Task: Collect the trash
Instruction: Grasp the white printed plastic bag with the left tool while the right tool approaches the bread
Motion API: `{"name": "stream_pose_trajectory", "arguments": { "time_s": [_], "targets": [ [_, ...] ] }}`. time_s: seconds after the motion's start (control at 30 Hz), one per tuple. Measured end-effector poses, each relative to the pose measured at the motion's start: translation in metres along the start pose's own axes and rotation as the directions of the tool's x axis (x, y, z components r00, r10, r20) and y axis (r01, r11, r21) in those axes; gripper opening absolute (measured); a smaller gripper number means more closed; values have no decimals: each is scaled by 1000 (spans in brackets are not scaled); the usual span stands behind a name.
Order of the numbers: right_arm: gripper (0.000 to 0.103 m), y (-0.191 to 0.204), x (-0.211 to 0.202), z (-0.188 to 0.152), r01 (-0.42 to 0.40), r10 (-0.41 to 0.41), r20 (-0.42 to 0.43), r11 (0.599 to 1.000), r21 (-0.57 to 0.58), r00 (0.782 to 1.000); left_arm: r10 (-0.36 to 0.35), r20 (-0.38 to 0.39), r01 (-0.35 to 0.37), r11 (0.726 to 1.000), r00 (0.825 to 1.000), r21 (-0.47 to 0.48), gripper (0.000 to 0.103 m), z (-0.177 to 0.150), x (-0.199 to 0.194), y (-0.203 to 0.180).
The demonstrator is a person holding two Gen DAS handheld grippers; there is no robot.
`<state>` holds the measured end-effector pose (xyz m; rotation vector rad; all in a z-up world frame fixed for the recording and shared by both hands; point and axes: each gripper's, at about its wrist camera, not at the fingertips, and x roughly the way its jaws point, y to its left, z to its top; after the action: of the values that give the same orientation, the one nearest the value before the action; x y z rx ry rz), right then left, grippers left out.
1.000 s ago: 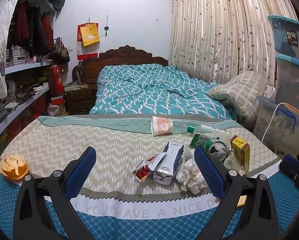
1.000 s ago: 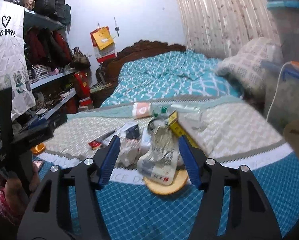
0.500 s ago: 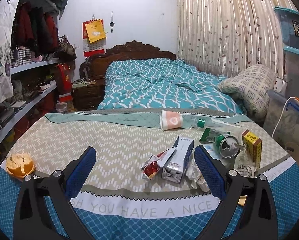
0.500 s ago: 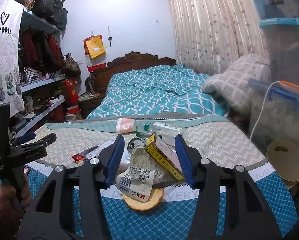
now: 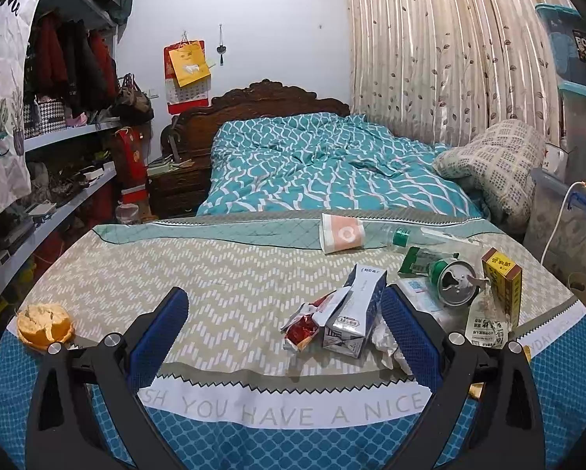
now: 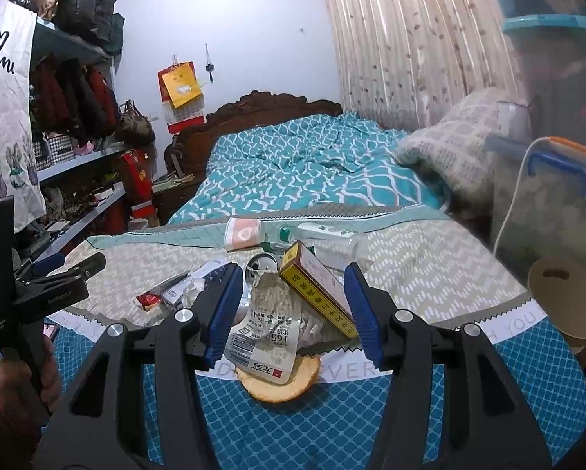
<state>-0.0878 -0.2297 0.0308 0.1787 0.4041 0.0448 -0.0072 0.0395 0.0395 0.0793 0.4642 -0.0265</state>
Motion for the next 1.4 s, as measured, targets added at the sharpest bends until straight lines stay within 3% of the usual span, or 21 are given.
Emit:
{"name": "stream_pose_trajectory", "arguments": {
  "time_s": [0.1, 0.47, 0.6, 0.7, 0.8, 0.97, 1.03, 1.1, 1.23, 1.33, 1.37, 1.4],
  "targets": [
    [62, 0, 0, -2, 4, -4, -1, 1000, 4, 1000, 0, 0, 0, 1000, 1000, 8, 94, -1, 2, -2],
    [62, -6, 7, -7, 10, -10, -31, 1000, 9, 999, -11, -29, 12, 1000, 1000, 25, 94, -6, 8, -12],
    [59, -10, 20, -18, 18, -17, -95, 1000, 1, 995, -76, -52, 77, 997, 996, 19, 94, -8, 10, -19],
    [52, -16, 32, -30, 14, -11, -161, 1000, 15, 987, -148, -76, 150, 989, 986, 15, 94, -9, 13, -28],
    [50, -25, 41, -40, 15, -7, -205, 999, 39, 979, -257, -123, 263, 964, 959, 36, 93, -11, 21, -49],
    [51, -36, 47, -49, 22, -6, -239, 998, 65, 971, -361, -213, 385, 920, 908, 79, 92, -20, 44, -92],
    [51, -41, 50, -52, 20, 1, -253, 997, 80, 967, -389, -246, 419, 904, 888, 85, 92, -24, 53, -107],
    [51, -48, 53, -56, 12, 17, -272, 994, 108, 962, -411, -281, 450, 889, 867, 90, 82, -29, 64, -120],
    [52, -57, 58, -62, -1, 51, -298, 986, 165, 953, -438, -365, 498, 863, 822, 85, 78, -39, 86, -141],
    [52, -63, 63, -66, -25, 97, -313, 974, 226, 945, -442, -391, 512, 854, 807, 92, 59, -44, 92, -150],
    [52, -65, 65, -66, -31, 110, -318, 970, 243, 942, -456, -399, 527, 846, 796, 84, 42, -45, 92, -150],
    [52, -66, 67, -67, -38, 123, -322, 965, 260, 939, -464, -405, 535, 842, 787, 75, 35, -46, 91, -150]
  ]
}}
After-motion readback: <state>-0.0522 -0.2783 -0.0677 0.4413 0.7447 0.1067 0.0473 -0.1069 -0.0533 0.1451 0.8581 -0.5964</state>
